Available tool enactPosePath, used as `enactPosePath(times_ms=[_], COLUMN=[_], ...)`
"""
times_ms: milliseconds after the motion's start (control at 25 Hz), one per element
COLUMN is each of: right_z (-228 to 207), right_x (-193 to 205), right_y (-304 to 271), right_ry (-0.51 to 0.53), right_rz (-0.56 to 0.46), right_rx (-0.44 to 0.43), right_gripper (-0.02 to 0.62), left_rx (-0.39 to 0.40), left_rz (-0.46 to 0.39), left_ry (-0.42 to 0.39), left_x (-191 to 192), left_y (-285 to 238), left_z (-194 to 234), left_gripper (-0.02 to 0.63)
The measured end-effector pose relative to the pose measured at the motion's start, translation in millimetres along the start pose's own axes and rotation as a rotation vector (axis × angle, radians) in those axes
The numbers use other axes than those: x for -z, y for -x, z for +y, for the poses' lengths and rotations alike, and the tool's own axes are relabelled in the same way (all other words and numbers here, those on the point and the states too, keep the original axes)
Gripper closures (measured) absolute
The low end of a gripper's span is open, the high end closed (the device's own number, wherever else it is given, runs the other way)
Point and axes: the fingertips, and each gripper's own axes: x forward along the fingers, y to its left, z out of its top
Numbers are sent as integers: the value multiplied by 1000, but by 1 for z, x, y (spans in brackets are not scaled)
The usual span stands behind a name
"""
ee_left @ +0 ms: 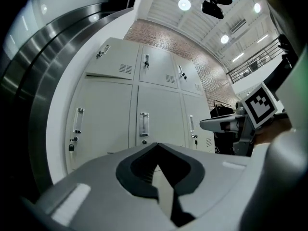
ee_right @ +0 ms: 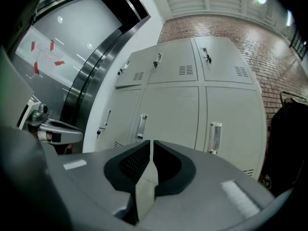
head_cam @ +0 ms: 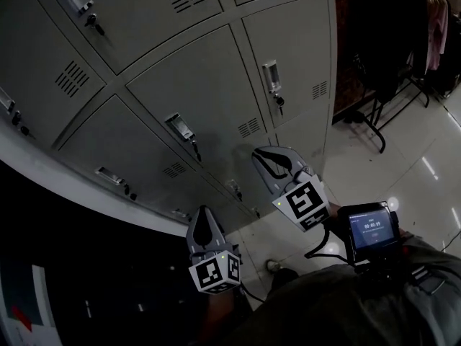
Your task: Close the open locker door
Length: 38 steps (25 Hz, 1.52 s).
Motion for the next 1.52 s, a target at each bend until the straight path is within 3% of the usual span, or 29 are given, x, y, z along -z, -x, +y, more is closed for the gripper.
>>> enactPosePath(times_ms=[360, 600, 880, 1240, 1520], right_z=[-38, -44, -25, 43, 79], right_x=[7, 4, -3, -6, -6], right_y=[136, 191, 227, 260, 293], right_ry=[-22, -38, -34, -52, -63], right_rz=[-16, -16, 8, 55, 70], right_rx=[-46, -46, 12, 70, 65], right_gripper=[584, 587, 588, 588, 588], left_rx=[-58, -46, 5, 63, 64], left_rz=[22, 24, 1, 21, 9], left_ry=[-33, -59, -46, -12, -11], left_x=[-10, -22, -37, -31, -33], left_y=[71, 102, 129, 186, 227], left_z=[-122, -164, -170, -140, -138], left_gripper=[604, 604, 604, 604, 604])
